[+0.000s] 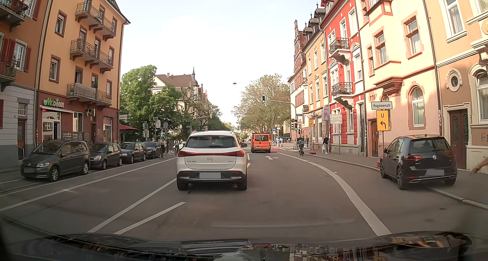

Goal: Follow the waypoints while adhering to traffic rules and regulations

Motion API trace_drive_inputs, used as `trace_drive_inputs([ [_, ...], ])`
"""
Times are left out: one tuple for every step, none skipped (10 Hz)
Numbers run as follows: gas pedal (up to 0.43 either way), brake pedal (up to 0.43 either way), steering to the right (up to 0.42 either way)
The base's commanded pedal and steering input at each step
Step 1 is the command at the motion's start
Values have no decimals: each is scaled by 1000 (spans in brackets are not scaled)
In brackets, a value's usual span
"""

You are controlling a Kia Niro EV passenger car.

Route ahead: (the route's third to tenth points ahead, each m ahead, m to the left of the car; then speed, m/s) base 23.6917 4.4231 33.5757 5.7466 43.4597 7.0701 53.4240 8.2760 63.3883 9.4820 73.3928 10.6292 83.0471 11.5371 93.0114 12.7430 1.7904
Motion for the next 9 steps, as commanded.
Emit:
trace_drive_inputs([
  [228,0,64],
  [240,0,68],
  [248,0,73],
  [248,0,76],
  [248,0,78],
  [248,0,80],
  [248,0,80],
  [248,0,80],
  [248,0,80],
])
